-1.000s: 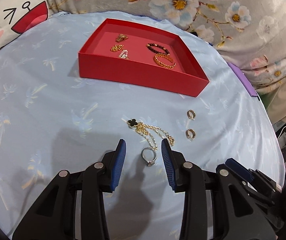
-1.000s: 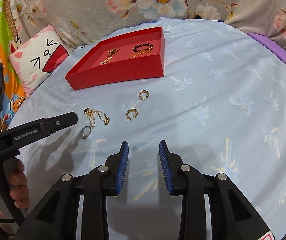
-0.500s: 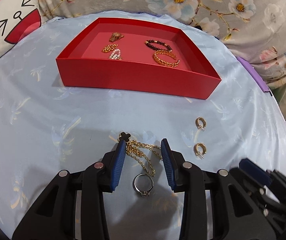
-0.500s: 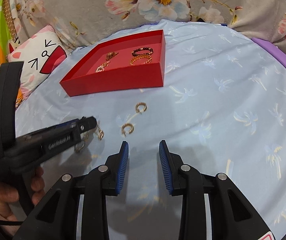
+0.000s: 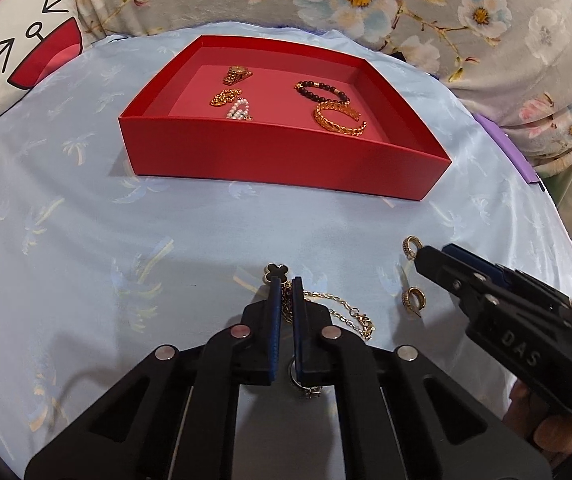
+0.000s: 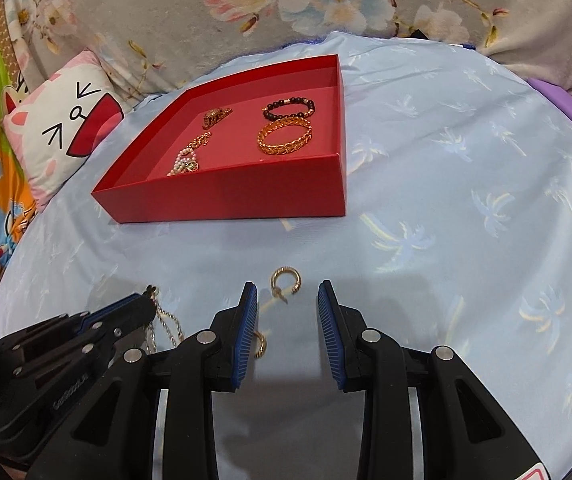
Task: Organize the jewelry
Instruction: 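Grasp the gold clover chain with the left tool while the right tool grasps a gold hoop earring, then carry the clover chain and hoop earring into the red box and open both tools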
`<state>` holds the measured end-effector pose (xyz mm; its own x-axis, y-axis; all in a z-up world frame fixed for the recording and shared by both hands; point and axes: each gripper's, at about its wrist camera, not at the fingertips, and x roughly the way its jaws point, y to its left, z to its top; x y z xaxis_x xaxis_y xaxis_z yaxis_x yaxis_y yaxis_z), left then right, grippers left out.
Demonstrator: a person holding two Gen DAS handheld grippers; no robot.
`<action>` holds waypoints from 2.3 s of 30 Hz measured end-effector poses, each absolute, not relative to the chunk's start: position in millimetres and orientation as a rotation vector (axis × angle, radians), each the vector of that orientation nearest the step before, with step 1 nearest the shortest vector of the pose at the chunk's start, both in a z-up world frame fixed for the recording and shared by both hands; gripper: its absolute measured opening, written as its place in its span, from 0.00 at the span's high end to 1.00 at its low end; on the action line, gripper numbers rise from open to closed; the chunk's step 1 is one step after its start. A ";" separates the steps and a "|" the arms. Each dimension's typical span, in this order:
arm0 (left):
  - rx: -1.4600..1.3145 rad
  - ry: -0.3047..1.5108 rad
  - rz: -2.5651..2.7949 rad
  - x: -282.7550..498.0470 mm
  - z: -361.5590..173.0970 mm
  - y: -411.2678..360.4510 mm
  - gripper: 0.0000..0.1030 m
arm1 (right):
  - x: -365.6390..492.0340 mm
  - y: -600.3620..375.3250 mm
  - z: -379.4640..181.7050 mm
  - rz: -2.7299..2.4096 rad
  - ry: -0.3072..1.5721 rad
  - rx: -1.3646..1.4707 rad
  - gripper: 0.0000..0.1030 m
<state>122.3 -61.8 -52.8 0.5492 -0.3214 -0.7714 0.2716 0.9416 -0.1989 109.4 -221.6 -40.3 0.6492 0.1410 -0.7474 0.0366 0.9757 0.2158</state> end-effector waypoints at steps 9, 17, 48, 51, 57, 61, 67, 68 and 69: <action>-0.104 0.946 -0.383 125.8 -51.8 -55.0 0.99 | 124.2 -213.8 -45.0 0.036 0.868 0.143 0.85; -0.118 0.922 -0.412 121.3 -37.2 -51.7 1.00 | 119.1 -216.0 -36.5 0.033 0.844 0.147 0.85; -0.121 0.560 -0.502 196.0 161.0 -49.2 0.99 | 180.6 -221.1 87.0 0.154 0.664 0.237 0.85; -0.113 0.577 -0.489 226.7 153.0 -54.5 0.99 | 210.3 -216.9 80.4 0.173 0.687 0.244 0.85; -0.102 0.645 -0.471 281.1 118.5 -62.2 0.99 | 265.3 -202.2 53.0 0.187 0.750 0.227 0.85; -0.101 0.696 -0.455 308.1 94.6 -65.1 0.99 | 291.8 -195.9 29.5 0.201 0.806 0.226 0.85; -0.080 0.750 -0.445 331.1 63.6 -72.6 0.99 | 312.0 -193.1 4.1 0.204 0.867 0.225 0.85; -0.079 0.756 -0.446 333.9 60.3 -73.1 0.99 | 314.2 -192.1 2.5 0.207 0.873 0.223 0.85; -0.080 0.762 -0.444 336.3 56.6 -73.5 0.99 | 316.1 -191.1 0.7 0.211 0.880 0.222 0.85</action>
<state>336.3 -73.5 56.6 0.6356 -0.4165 -0.6500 0.3595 0.9048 -0.2281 316.1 -191.1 0.7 0.6194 0.2726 -0.7362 -0.0912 0.9564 0.2775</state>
